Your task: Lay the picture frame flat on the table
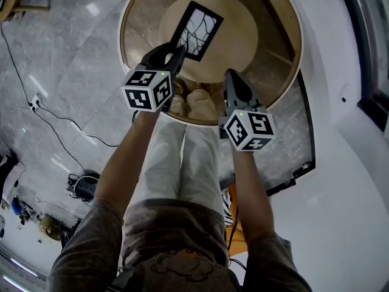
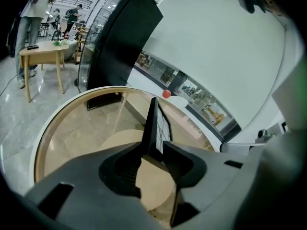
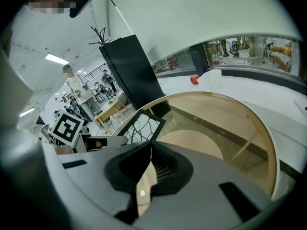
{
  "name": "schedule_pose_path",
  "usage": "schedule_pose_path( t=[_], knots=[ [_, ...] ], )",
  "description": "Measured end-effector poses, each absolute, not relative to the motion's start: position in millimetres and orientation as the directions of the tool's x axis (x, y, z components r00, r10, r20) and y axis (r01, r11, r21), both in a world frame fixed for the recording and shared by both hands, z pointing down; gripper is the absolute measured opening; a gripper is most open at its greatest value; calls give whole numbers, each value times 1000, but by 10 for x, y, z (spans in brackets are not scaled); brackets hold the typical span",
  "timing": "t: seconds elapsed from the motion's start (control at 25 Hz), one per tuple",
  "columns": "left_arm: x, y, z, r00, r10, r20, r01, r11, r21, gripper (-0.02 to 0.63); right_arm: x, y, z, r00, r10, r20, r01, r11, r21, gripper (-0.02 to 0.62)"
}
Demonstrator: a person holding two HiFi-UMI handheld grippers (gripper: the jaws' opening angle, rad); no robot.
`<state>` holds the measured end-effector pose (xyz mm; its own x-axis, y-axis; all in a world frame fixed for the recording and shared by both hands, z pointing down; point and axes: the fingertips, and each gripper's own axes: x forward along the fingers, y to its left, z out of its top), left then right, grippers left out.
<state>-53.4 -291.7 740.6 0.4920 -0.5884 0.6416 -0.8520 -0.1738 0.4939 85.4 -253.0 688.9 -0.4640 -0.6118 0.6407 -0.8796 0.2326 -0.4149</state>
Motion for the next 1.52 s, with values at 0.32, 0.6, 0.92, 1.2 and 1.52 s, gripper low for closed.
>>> schedule_pose_path(
  t=[0.32,0.6,0.92,1.2,1.52],
  knots=[
    [-663,-2953,7523,452,-583,675,-877,-153,455,167,736,-2608,6935,-471,-603,643,-876,234,-421,18],
    [-701,-2957,7623,418,-577,702,-896,-131,425,186,706,-2622,6990,-480,-594,646,-872,240,-427,18],
    [-739,-2961,7702,402,-568,718,-903,-113,415,198,671,-2618,7051,-483,-579,657,-870,235,-432,20],
    [-752,-2967,7775,373,-558,741,-921,-124,370,181,657,-2650,7095,-489,-569,661,-867,236,-439,18],
    [-763,-2984,7766,349,-570,744,-932,-130,337,181,660,-2672,7084,-492,-571,657,-865,237,-442,18]
  ],
)
